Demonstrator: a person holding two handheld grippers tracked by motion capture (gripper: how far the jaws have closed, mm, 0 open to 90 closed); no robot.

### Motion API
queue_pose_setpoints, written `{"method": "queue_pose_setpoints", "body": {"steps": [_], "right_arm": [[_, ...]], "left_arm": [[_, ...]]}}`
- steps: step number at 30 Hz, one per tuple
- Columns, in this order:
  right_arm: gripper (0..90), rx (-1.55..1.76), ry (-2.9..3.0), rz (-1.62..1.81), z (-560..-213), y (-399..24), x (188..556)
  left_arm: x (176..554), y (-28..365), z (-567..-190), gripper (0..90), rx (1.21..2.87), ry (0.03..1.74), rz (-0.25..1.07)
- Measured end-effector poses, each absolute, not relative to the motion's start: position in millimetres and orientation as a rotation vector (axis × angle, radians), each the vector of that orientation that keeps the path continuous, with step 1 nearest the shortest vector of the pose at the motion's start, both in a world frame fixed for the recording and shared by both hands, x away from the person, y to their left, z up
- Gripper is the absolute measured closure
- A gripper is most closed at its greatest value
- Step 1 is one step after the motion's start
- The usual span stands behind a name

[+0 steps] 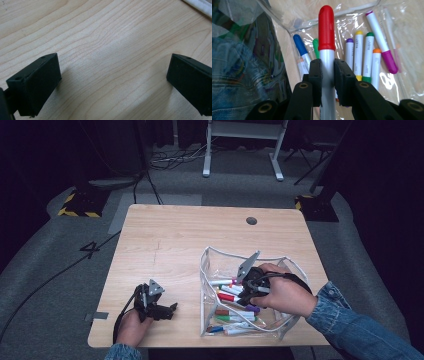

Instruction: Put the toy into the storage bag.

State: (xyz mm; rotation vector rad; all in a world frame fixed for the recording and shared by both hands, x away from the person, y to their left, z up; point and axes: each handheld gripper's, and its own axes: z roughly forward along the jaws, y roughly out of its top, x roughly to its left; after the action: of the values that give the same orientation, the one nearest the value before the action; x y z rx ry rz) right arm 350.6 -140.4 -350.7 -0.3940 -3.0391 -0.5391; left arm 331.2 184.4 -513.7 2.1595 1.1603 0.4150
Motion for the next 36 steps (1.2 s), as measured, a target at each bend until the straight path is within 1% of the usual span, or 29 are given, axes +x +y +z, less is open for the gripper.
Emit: {"method": "queue_pose_setpoints", "body": {"steps": [18,19,20,22,23,24,29,36], "right_arm": [[77.0,-0.277,-2.979,-0.334,-390.5,-126.8,353.8],[75.0,-0.263,-2.974,-0.329,-390.9,-126.7,354.2],[69.2,-0.267,-2.961,-0.336,-392.2,-126.6,354.2],[51.6,-0.311,-2.964,-0.420,-393.0,-126.6,353.5],[47.7,-0.305,-2.974,-0.475,-391.9,-126.7,354.1],[48.0,-0.288,-2.995,-0.503,-389.0,-127.0,354.8],[42.3,-0.309,-3.020,-0.683,-364.5,-132.9,356.8],[42.4,-0.376,-3.046,-0.891,-326.8,-154.3,358.0]], "left_arm": [[331.2,184.4,-513.7,0.0,2.159,1.160,0.415],[331.2,184.4,-513.7,0.0,2.160,1.160,0.415],[331.2,184.4,-513.7,0.0,2.159,1.160,0.415],[331.2,184.4,-513.7,0.0,2.159,1.160,0.414],[331.1,184.3,-513.7,0.0,2.159,1.160,0.414],[331.1,184.3,-513.7,0.0,2.160,1.160,0.414],[331.1,184.3,-513.7,0.0,2.159,1.159,0.413],[331.1,184.3,-513.7,0.0,2.160,1.159,0.413]]}}
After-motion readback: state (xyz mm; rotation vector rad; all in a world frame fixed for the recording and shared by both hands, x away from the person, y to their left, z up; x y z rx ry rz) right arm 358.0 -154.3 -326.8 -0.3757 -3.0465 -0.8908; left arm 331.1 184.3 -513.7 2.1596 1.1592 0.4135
